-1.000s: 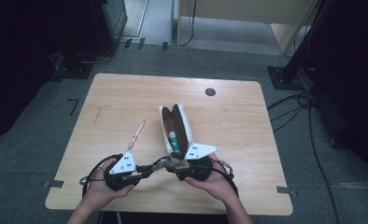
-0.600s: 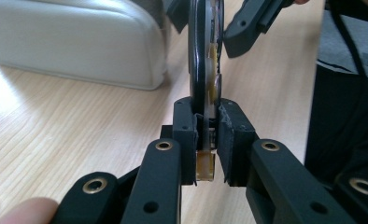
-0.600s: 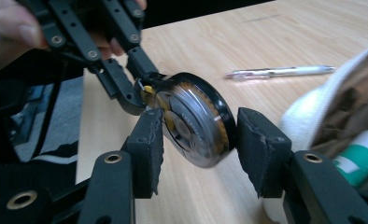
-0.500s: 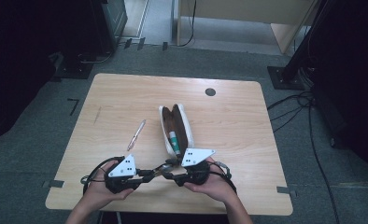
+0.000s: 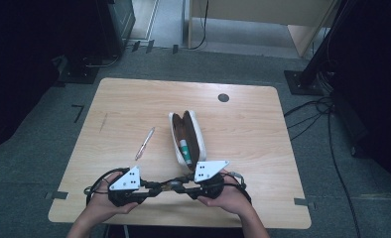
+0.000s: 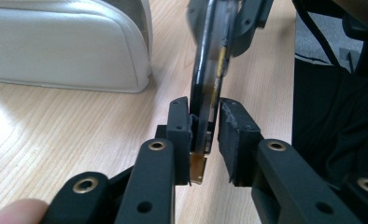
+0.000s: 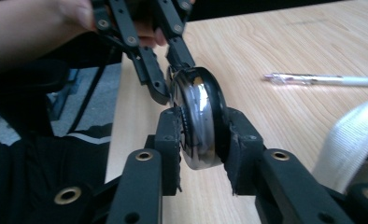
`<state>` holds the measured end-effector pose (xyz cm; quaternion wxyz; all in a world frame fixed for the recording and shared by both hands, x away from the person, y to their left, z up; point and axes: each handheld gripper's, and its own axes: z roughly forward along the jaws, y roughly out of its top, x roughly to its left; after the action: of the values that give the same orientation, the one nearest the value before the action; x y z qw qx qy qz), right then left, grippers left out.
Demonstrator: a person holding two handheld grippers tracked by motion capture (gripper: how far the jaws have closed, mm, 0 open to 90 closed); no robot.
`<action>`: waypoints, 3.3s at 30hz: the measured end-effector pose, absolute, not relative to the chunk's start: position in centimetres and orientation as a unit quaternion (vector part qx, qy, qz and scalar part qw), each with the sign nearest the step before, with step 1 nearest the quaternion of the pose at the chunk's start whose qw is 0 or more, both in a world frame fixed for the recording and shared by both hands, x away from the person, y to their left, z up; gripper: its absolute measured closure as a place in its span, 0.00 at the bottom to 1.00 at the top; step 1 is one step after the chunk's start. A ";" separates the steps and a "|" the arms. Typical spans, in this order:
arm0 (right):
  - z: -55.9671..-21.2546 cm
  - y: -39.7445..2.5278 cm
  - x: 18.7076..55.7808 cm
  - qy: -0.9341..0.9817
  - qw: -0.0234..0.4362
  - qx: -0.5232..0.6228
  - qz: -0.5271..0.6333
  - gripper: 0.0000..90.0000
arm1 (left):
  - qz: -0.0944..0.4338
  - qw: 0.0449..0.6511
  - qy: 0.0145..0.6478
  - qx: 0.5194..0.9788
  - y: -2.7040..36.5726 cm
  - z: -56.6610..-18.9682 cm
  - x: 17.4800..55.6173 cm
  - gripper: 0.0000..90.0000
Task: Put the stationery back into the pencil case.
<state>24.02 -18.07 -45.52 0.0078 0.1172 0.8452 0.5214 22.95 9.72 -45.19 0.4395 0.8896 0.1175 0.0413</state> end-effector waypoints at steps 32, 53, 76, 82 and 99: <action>-41.6 -20.3 23.7 0.768 0.180 0.278 0.548 0.82 | 0.123 0.470 0.324 0.812 15.4 -47.8 23.8 0.37; -42.9 -17.3 25.0 0.738 0.280 0.418 0.450 0.82 | 0.143 0.435 0.376 0.806 16.2 -49.1 24.8 0.42; -44.7 -15.6 26.2 0.764 0.262 0.438 0.395 0.82 | 0.141 0.428 0.371 0.812 16.2 -49.2 24.7 0.43; -45.0 -15.8 26.4 0.776 0.242 0.441 0.381 0.81 | 0.141 0.428 0.372 0.812 16.2 -49.3 24.7 0.43; -45.6 -15.8 26.4 0.803 0.202 0.434 0.354 0.76 | 0.140 0.426 0.371 0.813 16.2 -49.3 24.7 0.44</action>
<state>26.40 -15.83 -45.57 0.2024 0.4340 0.8035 0.3537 24.70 16.18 -49.31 0.4255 0.8134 0.3710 0.1404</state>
